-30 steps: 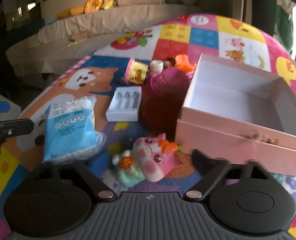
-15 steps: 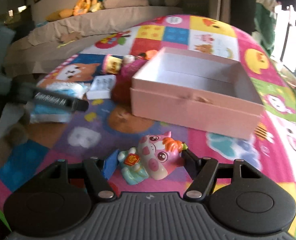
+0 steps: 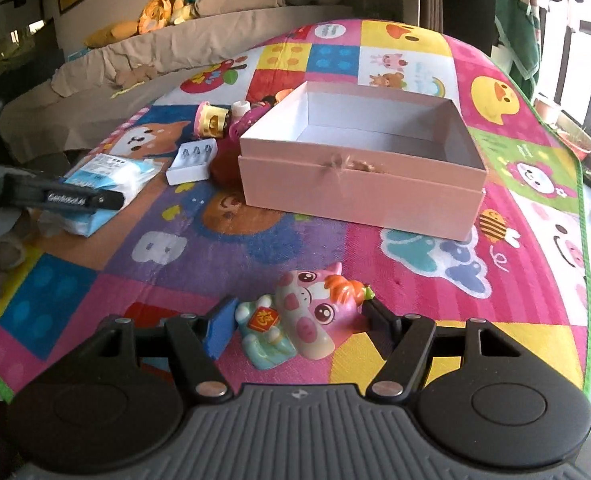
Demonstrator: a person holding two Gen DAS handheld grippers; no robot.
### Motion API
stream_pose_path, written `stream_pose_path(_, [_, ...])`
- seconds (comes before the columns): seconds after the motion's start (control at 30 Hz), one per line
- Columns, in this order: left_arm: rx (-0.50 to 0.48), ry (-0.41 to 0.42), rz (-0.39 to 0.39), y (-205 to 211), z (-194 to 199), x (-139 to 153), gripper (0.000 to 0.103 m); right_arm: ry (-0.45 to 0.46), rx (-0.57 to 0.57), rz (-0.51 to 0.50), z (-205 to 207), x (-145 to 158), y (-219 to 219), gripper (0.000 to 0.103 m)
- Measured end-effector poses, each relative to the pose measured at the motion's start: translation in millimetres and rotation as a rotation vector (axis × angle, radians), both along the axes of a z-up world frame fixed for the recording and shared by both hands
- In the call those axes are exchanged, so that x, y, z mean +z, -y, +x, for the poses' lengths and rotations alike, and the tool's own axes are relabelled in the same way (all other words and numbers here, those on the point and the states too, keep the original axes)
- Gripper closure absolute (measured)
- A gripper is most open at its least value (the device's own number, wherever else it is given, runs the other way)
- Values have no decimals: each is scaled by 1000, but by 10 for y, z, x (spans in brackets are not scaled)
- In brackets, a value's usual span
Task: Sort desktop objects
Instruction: 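Grasp and carry the pig toy with right tool while left tool carries packet into box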
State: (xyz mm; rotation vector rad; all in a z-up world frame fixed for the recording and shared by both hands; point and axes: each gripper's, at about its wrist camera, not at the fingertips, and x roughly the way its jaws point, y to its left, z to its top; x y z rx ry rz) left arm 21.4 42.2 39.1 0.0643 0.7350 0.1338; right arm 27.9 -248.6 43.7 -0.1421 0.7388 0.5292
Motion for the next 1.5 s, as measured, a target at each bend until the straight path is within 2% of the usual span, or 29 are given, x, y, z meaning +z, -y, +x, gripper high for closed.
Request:
stream_pose_path(0.1, [-87, 79, -22, 142, -98, 390, 45, 43, 0, 24, -29, 209, 150, 36])
stream_pose_path(0.2, [-197, 226, -24, 398, -54, 939, 44, 142, -46, 63, -17, 552, 351, 36])
stream_pose_path(0.27, [-268, 296, -38, 606, 112, 1231, 44, 212, -79, 92, -16, 763, 503, 36])
stream_pose_path(0.33, [-327, 313, -75, 815, 384, 1359, 44, 274, -116, 103, -3, 904, 619, 36])
stream_pose_path(0.43, [-380, 257, -121, 1172, 926, 1234, 44, 314, -150, 97, 69, 954, 744, 36])
stream_pose_path(0.6, [-406, 11, -217, 1637, 1749, 550, 44, 283, -175, 81, 249, 866, 879, 36])
stream_pose_path(0.67, [-419, -75, -261, 1656, 1925, 294, 42, 268, -180, 70, 313, 827, 912, 36])
stream_pose_path(0.73, [-412, -106, -305, 1609, 1976, 206, 35, 250, -179, 54, 388, 777, 930, 36])
stream_pose_path(0.8, [-418, -71, -327, 1475, 1915, 271, 22, 233, -172, 34, 462, 721, 921, 36])
stream_pose_path(0.9, [-393, 41, -313, 1216, 1696, 463, 17, 202, -159, 30, 594, 667, 877, 36])
stream_pose_path(1.0, [-329, 115, -248, 992, 1385, 531, 13, 174, -105, 57, 827, 678, 702, 36])
stream_pose_path(1.07, [-283, 142, -169, 851, 1194, 467, 11, 147, -64, 72, 1070, 711, 532, 36])
stream_pose_path(1.17, [-242, 143, -56, 679, 888, 289, 9, 22, -52, 78, 1669, 695, 197, 36])
stream_pose_path(1.27, [-209, 124, -6, 521, 670, 149, 8, -96, -120, 34, 2264, 569, -111, 36])
stream_pose_path(1.4, [-144, 113, -6, 221, 464, 1, 7, -168, -205, -48, 2691, 380, -337, 33])
stream_pose_path(1.5, [-107, 112, -50, 35, 379, -56, 5, -188, -223, -97, 2722, 349, -448, 27])
